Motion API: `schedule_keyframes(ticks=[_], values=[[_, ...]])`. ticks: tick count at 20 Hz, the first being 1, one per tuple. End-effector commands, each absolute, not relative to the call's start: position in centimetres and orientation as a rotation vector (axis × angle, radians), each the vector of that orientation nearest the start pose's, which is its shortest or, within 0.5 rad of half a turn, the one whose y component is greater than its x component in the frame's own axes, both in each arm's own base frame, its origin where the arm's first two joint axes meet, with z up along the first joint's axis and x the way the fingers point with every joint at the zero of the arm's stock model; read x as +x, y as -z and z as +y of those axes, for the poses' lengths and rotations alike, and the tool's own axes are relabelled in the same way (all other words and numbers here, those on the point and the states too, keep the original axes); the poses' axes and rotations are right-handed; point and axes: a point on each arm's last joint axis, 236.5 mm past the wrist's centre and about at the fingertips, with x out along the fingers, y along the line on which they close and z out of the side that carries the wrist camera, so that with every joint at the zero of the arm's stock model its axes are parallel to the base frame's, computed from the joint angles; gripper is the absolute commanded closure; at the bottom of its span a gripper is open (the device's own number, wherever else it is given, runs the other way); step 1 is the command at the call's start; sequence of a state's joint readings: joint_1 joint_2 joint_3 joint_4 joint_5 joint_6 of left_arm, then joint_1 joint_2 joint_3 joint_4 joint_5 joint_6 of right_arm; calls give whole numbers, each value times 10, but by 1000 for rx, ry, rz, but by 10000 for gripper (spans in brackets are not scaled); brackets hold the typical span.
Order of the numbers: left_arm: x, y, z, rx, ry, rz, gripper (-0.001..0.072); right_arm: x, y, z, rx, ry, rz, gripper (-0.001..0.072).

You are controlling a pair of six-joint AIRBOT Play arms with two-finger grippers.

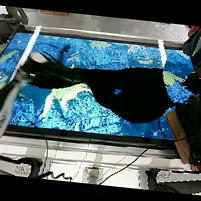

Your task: Fold the clothes and pants, and hang the long-sleeved shirts on hangers.

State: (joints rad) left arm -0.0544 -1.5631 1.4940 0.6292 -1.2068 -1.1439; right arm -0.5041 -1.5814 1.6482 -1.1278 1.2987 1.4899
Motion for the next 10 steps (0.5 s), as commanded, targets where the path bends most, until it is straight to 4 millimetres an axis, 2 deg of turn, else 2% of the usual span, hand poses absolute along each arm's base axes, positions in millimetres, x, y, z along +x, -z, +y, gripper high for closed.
schedule_keyframes(ticks=[1, 3, 5, 7, 8, 10], values=[[433, -188, -136, -380, 755, 854, 697, 450, -67, -134, 591, 72, 1121, 373], [423, -214, -89, -301, 627, 786, 697, 443, -63, -133, 579, 66, 1157, 373], [411, -220, -41, -210, 481, 778, 697, 430, -57, -134, 546, 70, 1213, 374], [394, -213, 2, -130, 348, 831, 696, 409, -44, -138, 497, 79, 1307, 377], [388, -207, 23, -98, 282, 859, 697, 399, -35, -137, 501, 82, 1354, 405], [383, -193, 59, -68, 171, 895, 697, 384, -13, -121, 553, 50, 1424, 403]])
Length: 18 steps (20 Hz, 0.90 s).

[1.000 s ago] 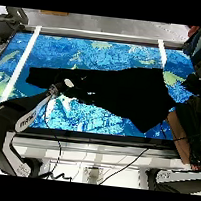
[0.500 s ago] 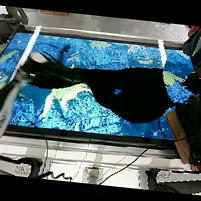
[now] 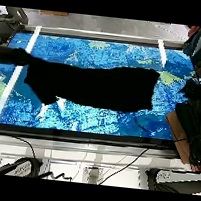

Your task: Fold the clothes and pants, and hang the long-sleeved shirts on hangers.

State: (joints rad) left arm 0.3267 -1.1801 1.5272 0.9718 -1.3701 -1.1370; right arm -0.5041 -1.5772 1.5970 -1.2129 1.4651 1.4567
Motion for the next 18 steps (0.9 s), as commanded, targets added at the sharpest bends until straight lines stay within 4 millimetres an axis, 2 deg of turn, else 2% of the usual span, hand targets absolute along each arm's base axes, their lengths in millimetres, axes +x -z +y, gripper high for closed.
schedule_keyframes(ticks=[1, 4, 7, 8, 10, 11, 15, 17, 18], values=[[384, -184, 73, -73, 132, 907, 696, 379, -3, -106, 598, 1, 1448, 404], [389, -137, 95, -123, 80, 967, 696, 363, 29, -47, 699, -203, 1504, 403], [401, -80, 104, -174, 69, 1056, 695, 349, 45, 20, 766, -412, 1523, 390], [403, -63, 105, -192, 75, 1090, 695, 348, 49, 40, 787, -444, 1523, 359], [406, -34, 105, -231, 91, 1152, 695, 345, 63, 71, 762, -465, 1542, 180], [407, -23, 103, -253, 103, 1178, 695, 342, 72, 83, 727, -461, 1555, 167], [413, -7, 94, -320, 137, 1198, 695, 347, 100, 114, 697, -337, 1568, 170], [417, -7, 96, -317, 128, 1184, 695, 350, 103, 126, 693, -338, 1561, 177], [419, -7, 98, -314, 121, 1174, 695, 352, 104, 130, 685, -338, 1550, 259]])
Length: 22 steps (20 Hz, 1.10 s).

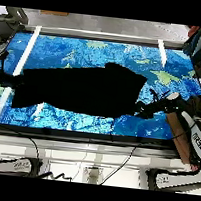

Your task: Fold the clothes and pants, and hang the long-sleeved shirts on hangers.

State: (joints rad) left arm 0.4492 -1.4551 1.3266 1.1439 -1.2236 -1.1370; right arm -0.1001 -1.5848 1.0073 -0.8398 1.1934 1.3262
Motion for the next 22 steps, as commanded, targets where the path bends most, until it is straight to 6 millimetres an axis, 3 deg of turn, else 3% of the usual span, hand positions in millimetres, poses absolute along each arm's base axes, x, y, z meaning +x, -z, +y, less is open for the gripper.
schedule_keyframes(ticks=[1, 7, 10, 12, 13, 14, 15, 19, 21, 22], values=[[421, -8, 99, -312, 116, 1164, 695, 357, 106, 132, 674, -331, 1529, 284], [426, -9, 102, -310, 104, 1140, 695, 397, 102, 124, 671, -263, 1368, 669], [429, -11, 99, -324, 110, 1129, 695, 424, 75, 107, 648, -238, 1241, 690], [429, -12, 100, -324, 110, 1128, 680, 439, 48, 85, 645, -193, 1156, 691], [428, -13, 99, -322, 110, 1127, 560, 442, 38, 68, 641, -155, 1127, 691], [427, -15, 99, -320, 111, 1126, 296, 441, 29, 50, 634, -116, 1108, 691], [426, -19, 100, -312, 106, 1122, 95, 436, 21, 29, 605, -75, 1097, 691], [406, -36, 114, -319, 78, 1132, 107, 388, 9, -56, 427, 76, 1173, 691], [380, -36, 130, -344, 52, 1189, 108, 364, 10, -89, 364, 148, 1229, 691], [366, -33, 136, -374, 43, 1219, 143, 357, 11, -98, 366, 170, 1244, 691]])
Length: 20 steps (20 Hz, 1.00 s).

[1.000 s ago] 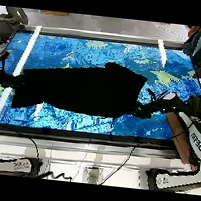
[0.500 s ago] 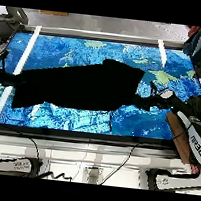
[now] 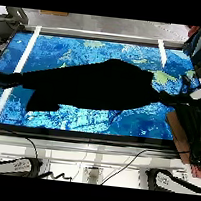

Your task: Fold the clothes and pants, and hang the long-sleeved shirts on hangers.

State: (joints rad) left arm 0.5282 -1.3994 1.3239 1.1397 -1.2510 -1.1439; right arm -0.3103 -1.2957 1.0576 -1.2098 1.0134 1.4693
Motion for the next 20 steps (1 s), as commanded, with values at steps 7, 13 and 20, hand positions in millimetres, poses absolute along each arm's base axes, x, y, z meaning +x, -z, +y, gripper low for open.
schedule_keyframes(ticks=[7, 13, 20], values=[[301, 49, 73, -738, 168, 1376, 230, 366, 9, -108, 369, 194, 1191, 690], [299, 97, 43, -885, 97, 1316, 229, 371, 8, -111, 366, 199, 1170, 690], [331, 116, 27, -669, 83, 1246, 248, 379, 4, -106, 403, 187, 1135, 690]])
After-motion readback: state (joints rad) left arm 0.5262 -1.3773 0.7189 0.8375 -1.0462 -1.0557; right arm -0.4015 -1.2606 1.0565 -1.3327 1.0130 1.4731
